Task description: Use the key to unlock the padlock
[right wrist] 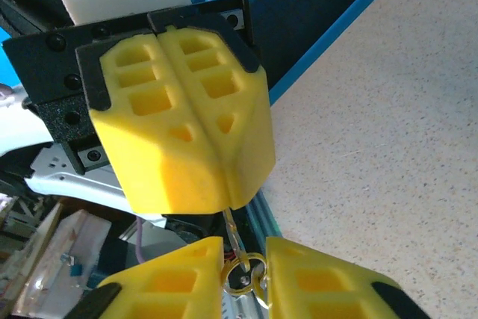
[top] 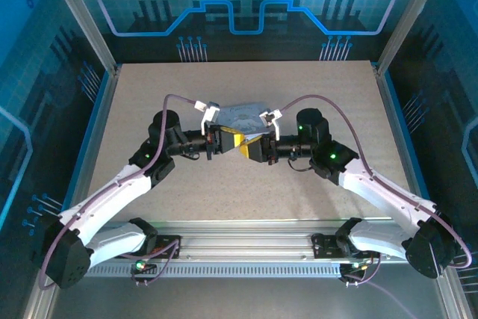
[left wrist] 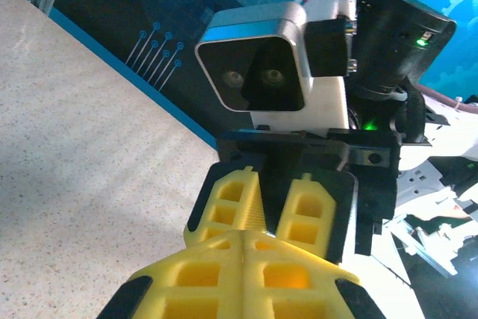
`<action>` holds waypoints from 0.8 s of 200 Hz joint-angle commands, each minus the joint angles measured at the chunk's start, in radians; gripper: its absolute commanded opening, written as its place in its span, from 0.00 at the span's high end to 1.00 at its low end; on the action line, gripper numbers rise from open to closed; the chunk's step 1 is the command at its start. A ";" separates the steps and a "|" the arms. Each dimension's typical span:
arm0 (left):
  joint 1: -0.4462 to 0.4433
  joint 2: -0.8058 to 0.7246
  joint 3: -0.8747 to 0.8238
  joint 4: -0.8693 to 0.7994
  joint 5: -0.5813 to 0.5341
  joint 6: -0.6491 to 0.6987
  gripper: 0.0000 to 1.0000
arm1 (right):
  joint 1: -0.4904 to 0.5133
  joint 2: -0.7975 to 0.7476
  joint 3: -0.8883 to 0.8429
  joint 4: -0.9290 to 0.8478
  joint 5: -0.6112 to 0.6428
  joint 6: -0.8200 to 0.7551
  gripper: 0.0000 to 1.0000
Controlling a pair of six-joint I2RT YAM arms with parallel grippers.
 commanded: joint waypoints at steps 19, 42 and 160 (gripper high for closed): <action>0.015 -0.002 0.028 0.039 0.029 -0.027 1.00 | -0.011 -0.008 0.008 0.017 -0.034 -0.016 1.00; 0.020 -0.008 0.024 0.023 0.026 -0.036 1.00 | -0.011 -0.011 0.008 -0.003 -0.013 -0.038 1.00; 0.077 -0.058 -0.185 0.322 0.020 -0.260 0.51 | -0.015 0.029 -0.017 0.136 0.057 0.049 1.00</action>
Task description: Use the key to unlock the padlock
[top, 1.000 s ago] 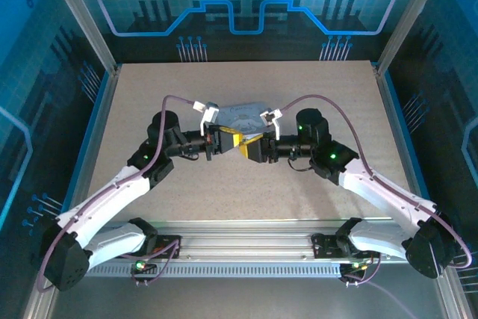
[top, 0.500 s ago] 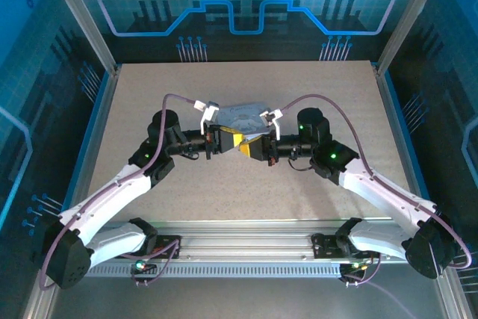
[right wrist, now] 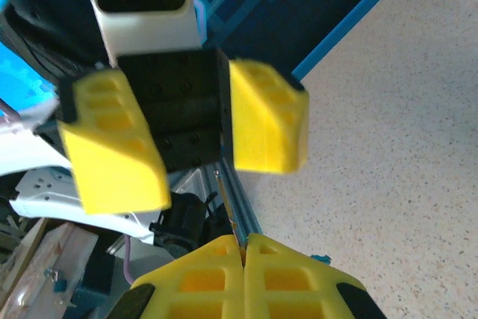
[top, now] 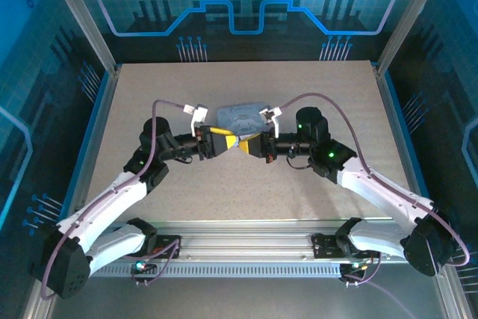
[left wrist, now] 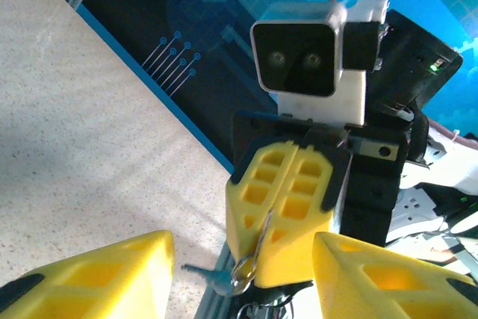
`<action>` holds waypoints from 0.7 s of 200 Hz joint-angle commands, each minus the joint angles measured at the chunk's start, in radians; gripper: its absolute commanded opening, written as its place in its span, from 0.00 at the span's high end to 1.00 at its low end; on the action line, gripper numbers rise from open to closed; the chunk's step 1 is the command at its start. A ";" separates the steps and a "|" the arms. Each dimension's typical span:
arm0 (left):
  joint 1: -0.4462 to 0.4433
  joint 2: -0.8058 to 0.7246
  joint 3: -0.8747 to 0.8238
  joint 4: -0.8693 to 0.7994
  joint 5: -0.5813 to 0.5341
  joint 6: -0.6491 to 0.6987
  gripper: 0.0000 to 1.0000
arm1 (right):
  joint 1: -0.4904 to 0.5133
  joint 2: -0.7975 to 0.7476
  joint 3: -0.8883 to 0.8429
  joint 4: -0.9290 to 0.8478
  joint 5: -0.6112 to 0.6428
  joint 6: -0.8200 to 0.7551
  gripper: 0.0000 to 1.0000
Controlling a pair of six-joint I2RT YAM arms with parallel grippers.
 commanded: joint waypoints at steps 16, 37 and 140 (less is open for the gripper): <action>0.004 0.024 -0.071 0.278 0.028 -0.124 0.55 | -0.010 0.019 -0.018 0.094 0.016 0.057 1.00; 0.003 0.038 -0.076 0.307 0.032 -0.138 0.61 | -0.012 0.025 -0.031 0.130 0.023 0.088 1.00; 0.002 0.081 -0.076 0.330 0.015 -0.151 0.72 | -0.012 0.038 -0.045 0.193 0.006 0.110 1.00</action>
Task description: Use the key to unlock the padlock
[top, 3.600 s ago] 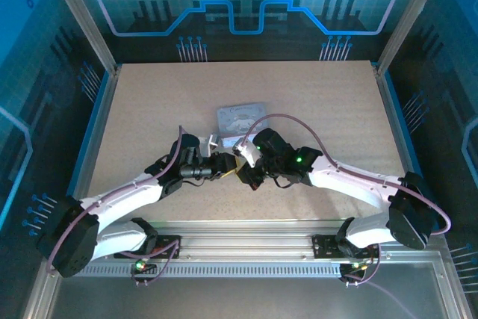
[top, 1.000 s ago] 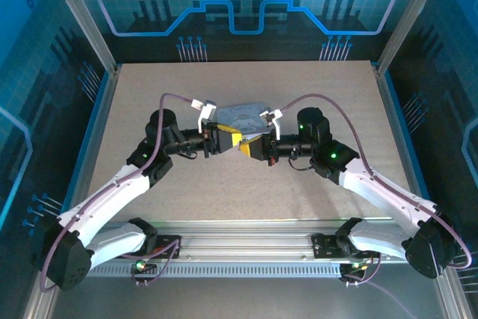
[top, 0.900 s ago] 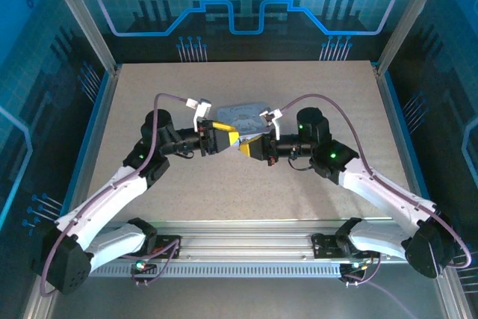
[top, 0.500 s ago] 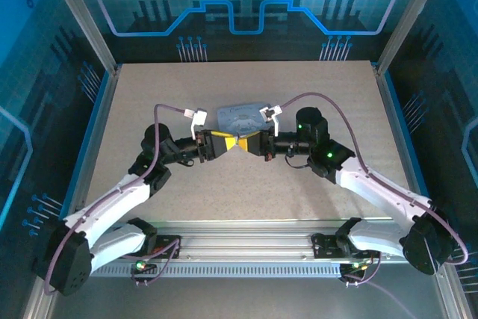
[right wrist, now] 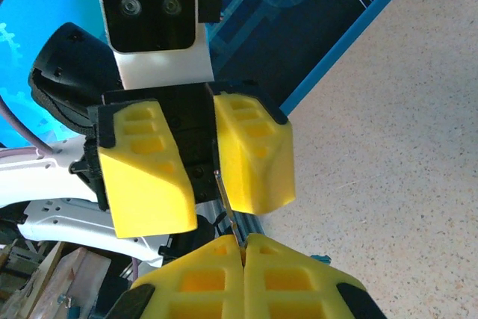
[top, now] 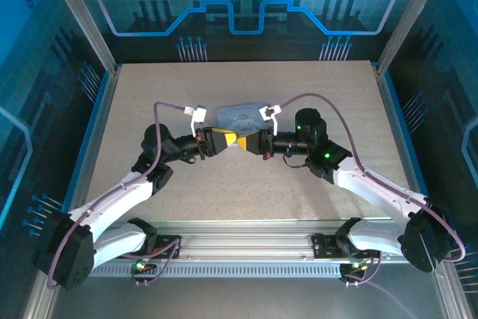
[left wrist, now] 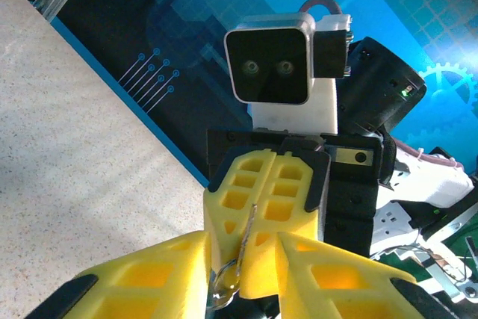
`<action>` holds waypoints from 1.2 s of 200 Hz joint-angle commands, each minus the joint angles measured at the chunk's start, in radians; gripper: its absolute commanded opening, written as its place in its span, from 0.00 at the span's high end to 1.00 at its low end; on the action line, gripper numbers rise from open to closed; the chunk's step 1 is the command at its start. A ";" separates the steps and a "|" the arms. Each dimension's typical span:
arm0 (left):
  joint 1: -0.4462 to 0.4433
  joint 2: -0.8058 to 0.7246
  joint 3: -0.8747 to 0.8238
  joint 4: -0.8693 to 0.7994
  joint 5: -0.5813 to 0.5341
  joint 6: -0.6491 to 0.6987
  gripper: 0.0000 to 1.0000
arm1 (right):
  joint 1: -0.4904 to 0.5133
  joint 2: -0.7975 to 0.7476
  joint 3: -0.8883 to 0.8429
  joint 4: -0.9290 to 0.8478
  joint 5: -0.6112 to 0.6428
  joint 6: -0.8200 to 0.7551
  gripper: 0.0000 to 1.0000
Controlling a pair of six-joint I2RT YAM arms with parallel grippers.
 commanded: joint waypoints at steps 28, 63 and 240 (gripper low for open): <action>0.001 0.023 -0.007 0.087 0.020 -0.040 0.77 | -0.012 0.008 -0.012 0.054 -0.010 0.006 1.00; -0.003 0.026 -0.007 0.094 0.032 -0.047 0.79 | -0.011 0.014 -0.011 0.058 -0.019 0.006 1.00; -0.012 0.025 0.065 -0.078 0.090 0.135 1.00 | -0.040 -0.010 0.044 -0.145 -0.055 -0.081 0.80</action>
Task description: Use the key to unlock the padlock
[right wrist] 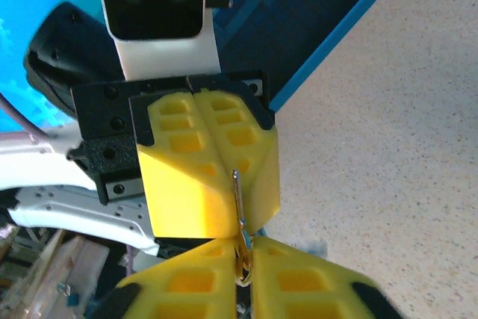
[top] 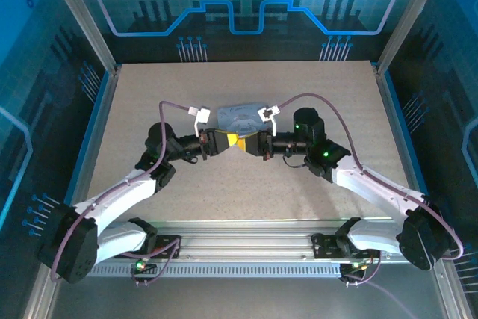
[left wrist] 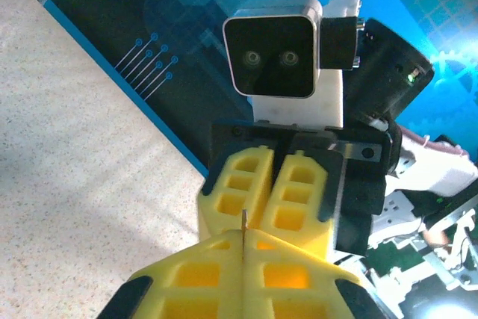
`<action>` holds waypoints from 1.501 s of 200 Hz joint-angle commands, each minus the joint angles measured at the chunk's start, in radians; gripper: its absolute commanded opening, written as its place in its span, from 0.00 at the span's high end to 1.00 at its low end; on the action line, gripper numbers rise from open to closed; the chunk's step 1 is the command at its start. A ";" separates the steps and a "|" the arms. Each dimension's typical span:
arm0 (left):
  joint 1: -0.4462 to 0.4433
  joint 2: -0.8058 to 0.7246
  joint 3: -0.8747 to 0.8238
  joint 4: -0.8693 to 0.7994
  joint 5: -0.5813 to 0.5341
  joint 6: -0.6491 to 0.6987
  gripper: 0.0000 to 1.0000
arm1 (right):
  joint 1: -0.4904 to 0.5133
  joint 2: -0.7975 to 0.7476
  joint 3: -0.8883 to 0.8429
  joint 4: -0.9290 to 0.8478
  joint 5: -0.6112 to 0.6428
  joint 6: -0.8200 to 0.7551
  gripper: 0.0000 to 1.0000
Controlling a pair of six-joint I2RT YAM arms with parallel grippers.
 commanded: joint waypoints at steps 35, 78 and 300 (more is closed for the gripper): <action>-0.006 -0.021 0.129 -0.297 0.106 0.266 1.00 | -0.119 -0.073 0.105 -0.231 -0.105 -0.075 0.73; -0.006 -0.013 0.195 -0.497 0.201 0.457 1.00 | -0.157 -0.055 0.205 -0.369 -0.201 -0.124 0.71; -0.007 0.040 0.353 -0.826 0.337 0.686 1.00 | -0.031 0.104 0.311 -0.514 -0.293 -0.250 0.81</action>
